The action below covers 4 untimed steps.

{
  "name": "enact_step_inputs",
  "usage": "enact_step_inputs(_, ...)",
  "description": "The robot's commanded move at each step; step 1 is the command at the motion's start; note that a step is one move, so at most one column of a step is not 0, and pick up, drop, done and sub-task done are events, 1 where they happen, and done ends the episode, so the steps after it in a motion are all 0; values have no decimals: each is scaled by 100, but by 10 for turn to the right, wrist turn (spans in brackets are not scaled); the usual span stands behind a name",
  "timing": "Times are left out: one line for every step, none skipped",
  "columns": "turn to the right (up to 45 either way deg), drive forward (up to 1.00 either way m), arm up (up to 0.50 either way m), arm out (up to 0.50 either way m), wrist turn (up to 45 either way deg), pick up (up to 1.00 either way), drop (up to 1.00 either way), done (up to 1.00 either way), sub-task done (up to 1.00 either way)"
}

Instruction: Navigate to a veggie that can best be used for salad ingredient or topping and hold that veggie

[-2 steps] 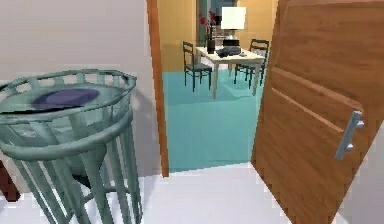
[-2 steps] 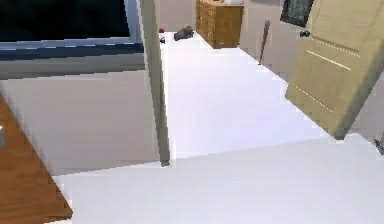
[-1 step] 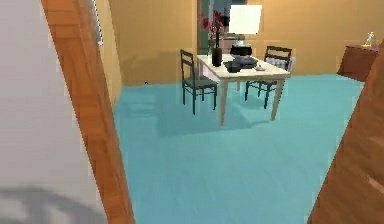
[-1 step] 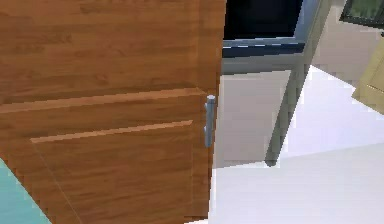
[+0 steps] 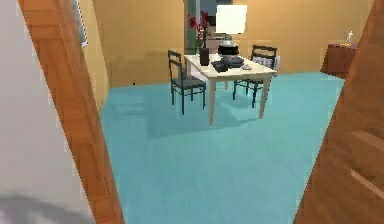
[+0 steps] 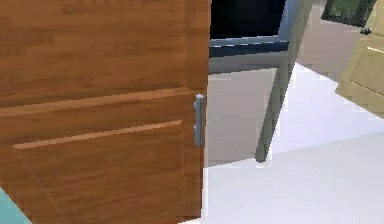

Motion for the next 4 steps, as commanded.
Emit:
enact_step_inputs(0, 35, 0, 0, 0, 0, 0, 0, 0)
enact_step_inputs(-90, 0, 0, 0, 0, 0, 0, 0, 0)
enact_step_inputs(0, 45, 0, 0, 0, 0, 0, 0, 0)
enact_step_inputs(-150, 0, 0, 0, 0, 0, 0, 0, 0)
